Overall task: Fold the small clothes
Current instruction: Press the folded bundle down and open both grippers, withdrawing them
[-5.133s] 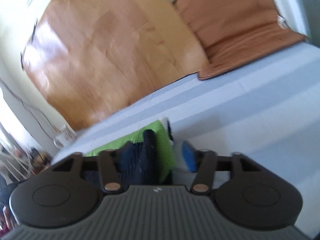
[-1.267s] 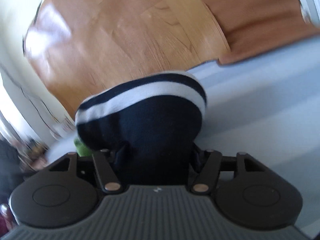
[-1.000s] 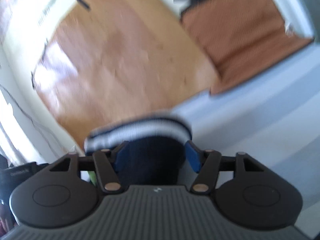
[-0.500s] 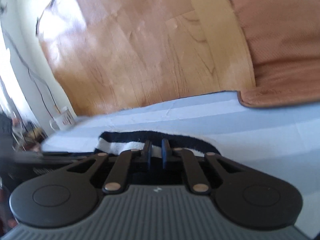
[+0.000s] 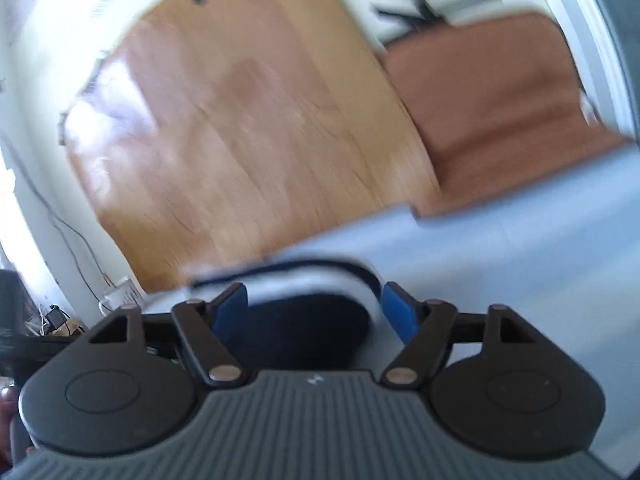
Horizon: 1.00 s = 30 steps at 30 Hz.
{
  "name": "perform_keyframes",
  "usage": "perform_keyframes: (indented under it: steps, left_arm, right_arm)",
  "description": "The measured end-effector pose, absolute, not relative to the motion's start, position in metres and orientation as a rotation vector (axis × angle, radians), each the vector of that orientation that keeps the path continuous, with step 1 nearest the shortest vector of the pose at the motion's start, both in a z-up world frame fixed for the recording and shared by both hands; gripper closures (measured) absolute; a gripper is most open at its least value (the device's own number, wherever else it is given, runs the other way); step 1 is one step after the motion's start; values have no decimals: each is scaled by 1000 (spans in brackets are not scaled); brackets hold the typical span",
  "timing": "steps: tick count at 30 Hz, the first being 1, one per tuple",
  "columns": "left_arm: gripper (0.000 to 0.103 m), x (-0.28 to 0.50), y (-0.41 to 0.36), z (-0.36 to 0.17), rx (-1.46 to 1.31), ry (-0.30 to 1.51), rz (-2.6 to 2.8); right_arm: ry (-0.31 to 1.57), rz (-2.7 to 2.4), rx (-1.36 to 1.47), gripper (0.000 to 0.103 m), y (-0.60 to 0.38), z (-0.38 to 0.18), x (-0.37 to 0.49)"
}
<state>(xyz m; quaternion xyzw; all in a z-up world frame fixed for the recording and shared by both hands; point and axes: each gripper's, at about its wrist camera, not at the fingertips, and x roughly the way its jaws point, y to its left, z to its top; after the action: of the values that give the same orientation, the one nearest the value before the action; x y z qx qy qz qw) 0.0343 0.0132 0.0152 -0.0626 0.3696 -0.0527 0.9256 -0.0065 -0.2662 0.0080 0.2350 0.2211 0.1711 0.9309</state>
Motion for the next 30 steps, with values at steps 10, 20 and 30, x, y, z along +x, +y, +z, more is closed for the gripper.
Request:
perform_keyframes:
  steps: [10, 20, 30]
  left_arm:
    - [30, 30, 18, 0, -190, 824, -97]
    - [19, 17, 11, 2, -126, 818, -38]
    - [2, -32, 15, 15, -61, 765, 39]
  right_arm:
    - [576, 493, 375, 43, -218, 2, 59]
    - [590, 370, 512, 30, -241, 0, 7]
    - [587, 315, 619, 26, -244, 1, -84]
